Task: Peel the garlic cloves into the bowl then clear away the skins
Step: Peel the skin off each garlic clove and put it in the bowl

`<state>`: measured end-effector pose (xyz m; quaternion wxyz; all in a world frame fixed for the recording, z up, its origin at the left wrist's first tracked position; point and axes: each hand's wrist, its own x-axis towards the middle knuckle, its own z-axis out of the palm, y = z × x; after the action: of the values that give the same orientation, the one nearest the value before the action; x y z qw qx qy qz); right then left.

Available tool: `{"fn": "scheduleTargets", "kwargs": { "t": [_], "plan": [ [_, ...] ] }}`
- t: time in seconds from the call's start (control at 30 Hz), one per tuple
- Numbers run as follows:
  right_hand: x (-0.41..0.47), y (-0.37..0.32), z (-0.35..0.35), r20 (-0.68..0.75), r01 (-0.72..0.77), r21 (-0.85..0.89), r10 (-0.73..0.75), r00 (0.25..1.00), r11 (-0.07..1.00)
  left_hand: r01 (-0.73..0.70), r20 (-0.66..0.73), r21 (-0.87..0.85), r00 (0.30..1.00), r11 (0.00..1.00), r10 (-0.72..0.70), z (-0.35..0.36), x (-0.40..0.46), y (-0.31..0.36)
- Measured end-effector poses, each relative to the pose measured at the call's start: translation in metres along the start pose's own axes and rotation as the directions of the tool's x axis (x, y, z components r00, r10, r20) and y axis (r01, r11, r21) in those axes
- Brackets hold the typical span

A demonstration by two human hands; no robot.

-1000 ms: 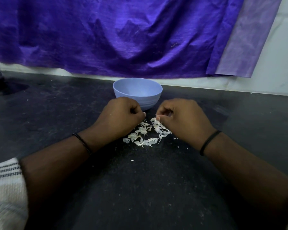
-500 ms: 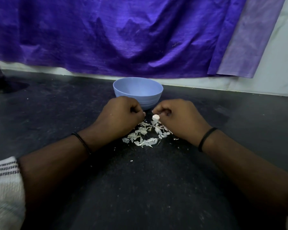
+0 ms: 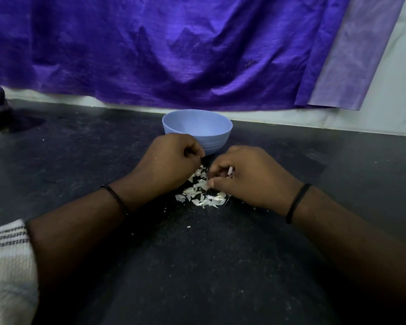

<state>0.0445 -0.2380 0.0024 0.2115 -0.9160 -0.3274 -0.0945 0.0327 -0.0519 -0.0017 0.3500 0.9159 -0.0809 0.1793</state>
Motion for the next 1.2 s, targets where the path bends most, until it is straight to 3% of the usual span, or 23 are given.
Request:
{"fn": "scheduleTargets", "kwargs": {
  "t": [0.13, 0.37, 0.53, 0.7, 0.87, 1.03, 1.2],
  "plan": [
    [0.001, -0.001, 0.006, 0.026, 0.029, -0.014, -0.029, 0.999, 0.999, 0.008, -0.028, -0.014, 1.000, 1.000, -0.009, -0.001, 0.000, -0.001],
    [0.002, 0.012, -0.014, -0.063, -0.128, 0.052, 0.131, 0.989, 0.990, 0.057, -0.085, 0.047, 0.995, 0.997, -0.053, -0.004, 0.001, -0.001],
    [0.000, 0.013, -0.015, 0.058, -0.218, -0.045, 0.220, 0.974, 0.975, 0.085, -0.132, 0.172, 0.989, 0.981, -0.063, -0.010, 0.001, -0.001],
    [0.002, 0.013, -0.012, -0.020, -0.191, -0.047, 0.190, 0.982, 0.980, 0.136, -0.113, 0.254, 0.987, 0.958, -0.111, -0.012, 0.002, 0.001],
    [0.002, 0.013, -0.016, 0.003, -0.192, -0.009, 0.192, 0.981, 0.981, 0.128, -0.070, 0.247, 0.991, 0.960, -0.114, -0.011, 0.001, 0.001],
    [0.002, 0.016, -0.021, -0.124, -0.231, 0.042, 0.235, 0.964, 0.972, 0.096, -0.054, 0.214, 0.995, 0.972, -0.086, -0.009, -0.001, 0.002],
    [0.001, 0.016, -0.020, -0.062, -0.236, -0.027, 0.234, 0.970, 0.971, 0.085, -0.044, 0.203, 0.996, 0.975, -0.078, -0.008, -0.001, 0.001]
  ]
}}
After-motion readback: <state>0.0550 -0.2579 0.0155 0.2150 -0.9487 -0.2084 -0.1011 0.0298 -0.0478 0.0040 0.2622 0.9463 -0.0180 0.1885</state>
